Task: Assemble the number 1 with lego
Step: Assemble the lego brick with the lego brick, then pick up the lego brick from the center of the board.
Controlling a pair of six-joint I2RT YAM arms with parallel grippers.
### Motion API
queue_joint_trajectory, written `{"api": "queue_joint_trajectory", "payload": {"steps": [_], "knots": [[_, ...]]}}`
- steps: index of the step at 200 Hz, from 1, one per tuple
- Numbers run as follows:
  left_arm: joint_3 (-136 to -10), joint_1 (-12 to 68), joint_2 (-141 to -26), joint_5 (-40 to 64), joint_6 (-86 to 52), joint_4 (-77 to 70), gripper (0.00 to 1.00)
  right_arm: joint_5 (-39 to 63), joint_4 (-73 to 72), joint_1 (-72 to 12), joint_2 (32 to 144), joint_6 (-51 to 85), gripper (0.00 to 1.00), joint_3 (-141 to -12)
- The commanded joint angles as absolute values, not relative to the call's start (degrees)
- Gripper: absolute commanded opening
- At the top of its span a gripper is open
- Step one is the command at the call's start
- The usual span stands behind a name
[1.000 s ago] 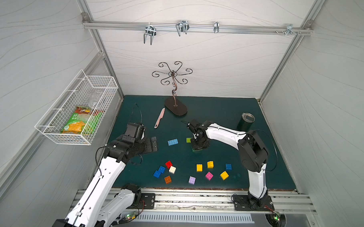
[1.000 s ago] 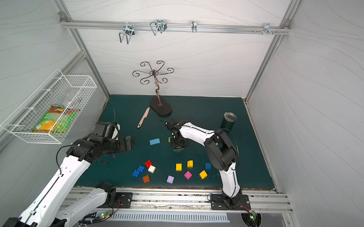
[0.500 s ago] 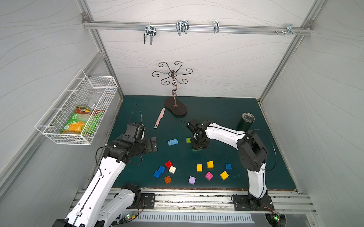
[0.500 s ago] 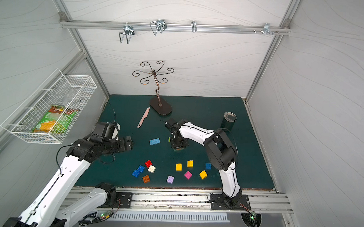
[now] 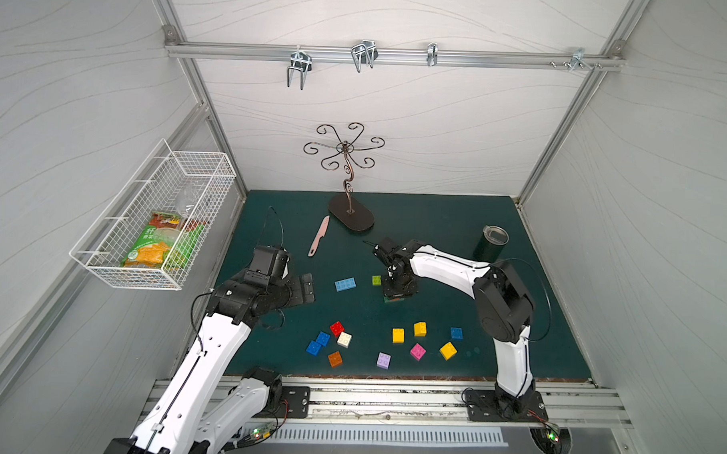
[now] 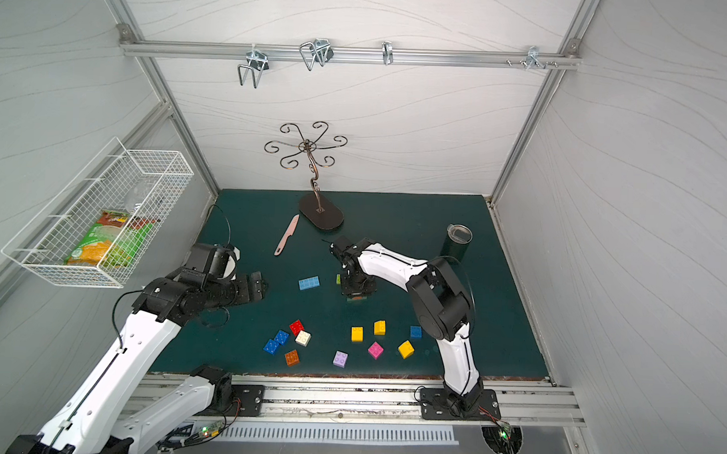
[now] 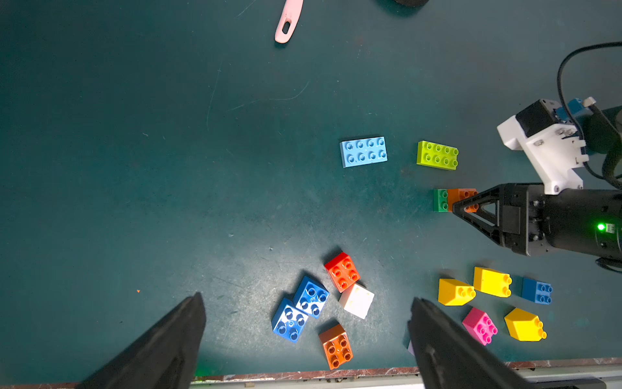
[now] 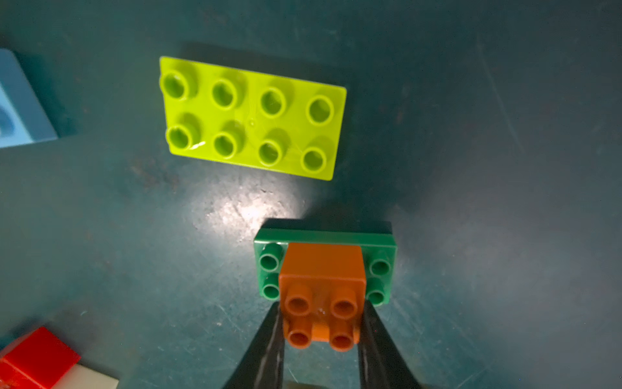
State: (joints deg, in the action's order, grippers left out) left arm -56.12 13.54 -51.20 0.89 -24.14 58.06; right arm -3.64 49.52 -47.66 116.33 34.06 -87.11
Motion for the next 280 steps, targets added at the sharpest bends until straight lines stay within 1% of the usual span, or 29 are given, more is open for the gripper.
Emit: {"api": "queue_joint_trajectory", "payload": {"steps": [1, 12, 54, 80, 114, 138, 166, 184, 192, 215, 252, 280], "knots": [[-56.34, 13.72, -50.63, 0.35, -24.08, 55.81, 1.0, -3.63, 53.75, -46.94, 117.06, 37.07, 0.43, -87.19], [-56.34, 13.71, -50.54, 0.26, -24.17, 55.81, 1.0, -3.18, 54.45, -46.81, 115.52, 37.51, 0.48, -87.86], [-56.34, 13.71, -50.45, 0.26, -24.17, 55.81, 1.0, -1.1, 56.03, -46.15, 109.59, 39.1, 0.6, -89.77], [-56.34, 13.71, -50.36, 0.17, -24.17, 55.81, 1.0, 0.0, 56.33, -46.14, 105.58, 39.76, 0.63, -89.12], [-56.34, 13.82, -49.84, 0.16, -24.17, 55.9, 1.0, 0.27, 56.1, -46.08, 98.57, 39.16, 0.64, -83.12], [-56.34, 14.3, -49.41, 0.26, -24.17, 55.9, 1.0, 0.16, 56.3, -46.05, 91.71, 39.34, 0.63, -75.45], [-56.56, 15.79, -49.12, 1.56, -23.78, 55.77, 0.98, 3.33, 55.54, -47.09, 83.67, 40.89, 0.63, -65.93], [-57.16, 16.0, -49.37, 3.96, -22.67, 55.85, 0.94, 7.36, 53.67, -49.7, 80.45, 37.44, 0.62, -61.29], [-57.6, 16.0, -49.61, 5.05, -22.36, 56.07, 0.94, 8.15, 53.4, -51.37, 79.94, 35.38, 0.62, -60.08], [-58.95, 16.0, -50.27, 7.78, -21.67, 56.86, 0.92, 4.96, 54.99, -56.15, 80.2, 31.53, 0.6, -58.14], [-59.36, 16.0, -50.19, 9.05, -21.53, 57.57, 0.91, 4.41, 54.43, -57.51, 82.07, 29.06, 0.59, -55.75], [-58.07, 16.0, -49.75, 8.44, -22.19, 57.02, 0.91, 3.23, 54.4, -58.67, 83.94, 27.33, 0.62, -55.2]]}}
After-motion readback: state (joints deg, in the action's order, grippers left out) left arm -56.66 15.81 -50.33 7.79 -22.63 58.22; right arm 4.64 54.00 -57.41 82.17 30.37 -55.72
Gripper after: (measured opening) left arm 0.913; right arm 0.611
